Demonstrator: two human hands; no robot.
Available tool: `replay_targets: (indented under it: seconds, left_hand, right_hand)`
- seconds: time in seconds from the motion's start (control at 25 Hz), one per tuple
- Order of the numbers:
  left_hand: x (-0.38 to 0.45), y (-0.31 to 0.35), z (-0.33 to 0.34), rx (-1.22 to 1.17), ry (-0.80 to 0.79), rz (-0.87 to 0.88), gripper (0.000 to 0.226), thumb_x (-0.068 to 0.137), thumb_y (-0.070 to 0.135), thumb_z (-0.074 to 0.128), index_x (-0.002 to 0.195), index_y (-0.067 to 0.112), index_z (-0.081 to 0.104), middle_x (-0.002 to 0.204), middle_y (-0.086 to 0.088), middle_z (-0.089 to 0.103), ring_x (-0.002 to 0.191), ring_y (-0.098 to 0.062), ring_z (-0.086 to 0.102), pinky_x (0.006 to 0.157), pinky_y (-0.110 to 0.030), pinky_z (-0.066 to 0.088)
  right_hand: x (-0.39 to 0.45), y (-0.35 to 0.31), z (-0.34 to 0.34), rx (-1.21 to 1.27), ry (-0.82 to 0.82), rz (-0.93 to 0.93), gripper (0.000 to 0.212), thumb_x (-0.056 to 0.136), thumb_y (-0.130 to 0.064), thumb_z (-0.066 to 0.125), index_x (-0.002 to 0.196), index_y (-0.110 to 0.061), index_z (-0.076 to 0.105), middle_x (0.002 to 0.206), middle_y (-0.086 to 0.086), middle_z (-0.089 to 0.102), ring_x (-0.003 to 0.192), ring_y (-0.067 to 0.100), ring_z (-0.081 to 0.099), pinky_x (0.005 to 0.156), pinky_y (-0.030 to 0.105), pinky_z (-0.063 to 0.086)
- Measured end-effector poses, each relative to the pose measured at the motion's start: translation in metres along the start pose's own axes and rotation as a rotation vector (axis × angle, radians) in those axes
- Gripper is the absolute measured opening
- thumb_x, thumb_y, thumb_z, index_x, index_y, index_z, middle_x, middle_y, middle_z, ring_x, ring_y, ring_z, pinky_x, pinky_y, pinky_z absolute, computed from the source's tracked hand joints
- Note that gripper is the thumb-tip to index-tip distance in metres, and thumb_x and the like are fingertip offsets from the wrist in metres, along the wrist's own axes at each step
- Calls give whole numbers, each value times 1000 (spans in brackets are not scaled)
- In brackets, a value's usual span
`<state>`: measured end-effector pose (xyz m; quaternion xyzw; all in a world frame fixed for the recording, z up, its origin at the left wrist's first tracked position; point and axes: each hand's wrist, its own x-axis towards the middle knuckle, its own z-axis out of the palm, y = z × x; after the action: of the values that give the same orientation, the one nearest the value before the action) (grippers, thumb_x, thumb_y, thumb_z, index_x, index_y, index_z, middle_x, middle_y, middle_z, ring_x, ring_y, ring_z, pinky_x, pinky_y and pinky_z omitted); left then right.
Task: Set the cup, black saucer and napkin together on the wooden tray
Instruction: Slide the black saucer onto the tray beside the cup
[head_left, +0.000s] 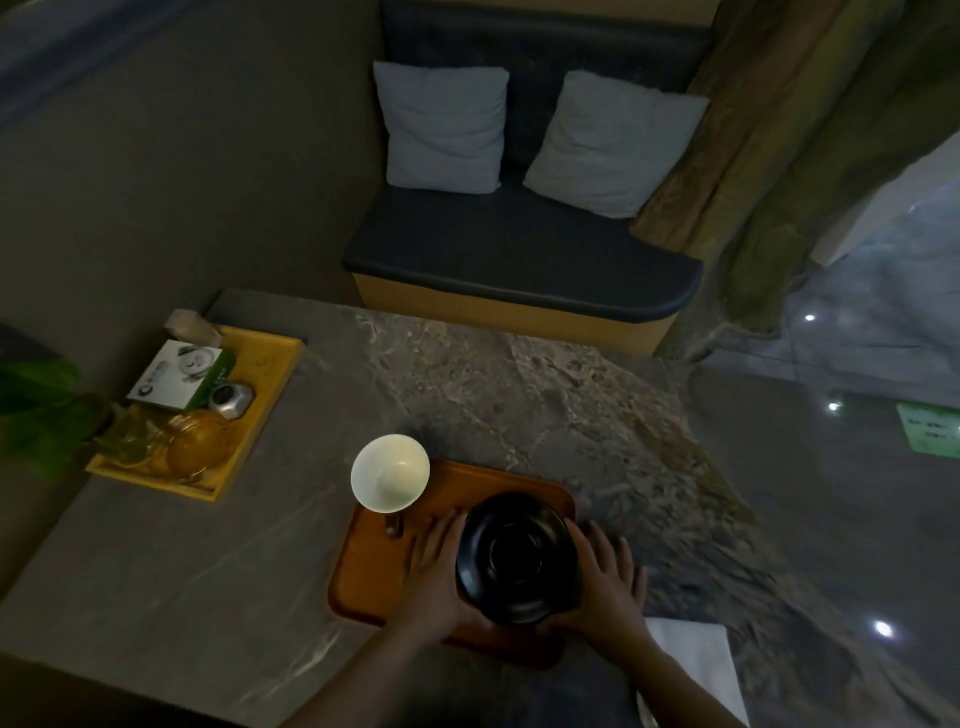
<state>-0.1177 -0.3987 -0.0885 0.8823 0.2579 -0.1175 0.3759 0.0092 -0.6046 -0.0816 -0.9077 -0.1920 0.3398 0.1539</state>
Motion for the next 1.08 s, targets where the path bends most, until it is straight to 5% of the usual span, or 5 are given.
replay_targets:
  seconds: [0.76,1.08]
  left_hand:
    - [29,-7,-3,89,-74,-10,141,53,49,90,151,40,-11,164,7,-16,149,-24,-20,121,-48,3]
    - [26,-2,-6,120,-91,-40,141,57,52,87,152,33,-15,163,5,-20,148,-26,-23,121,-49,-2]
  right_hand:
    - [11,-6,-3,-18,62,49,126,41,-82,66,127,-68,-24,160,-4,-6,143,36,-10,112,68,-4]
    - [1,-3,3,-26,52,85,123,55,-84,61,142,-52,-20,162,-3,-13,146,31,-15,115,60,-3]
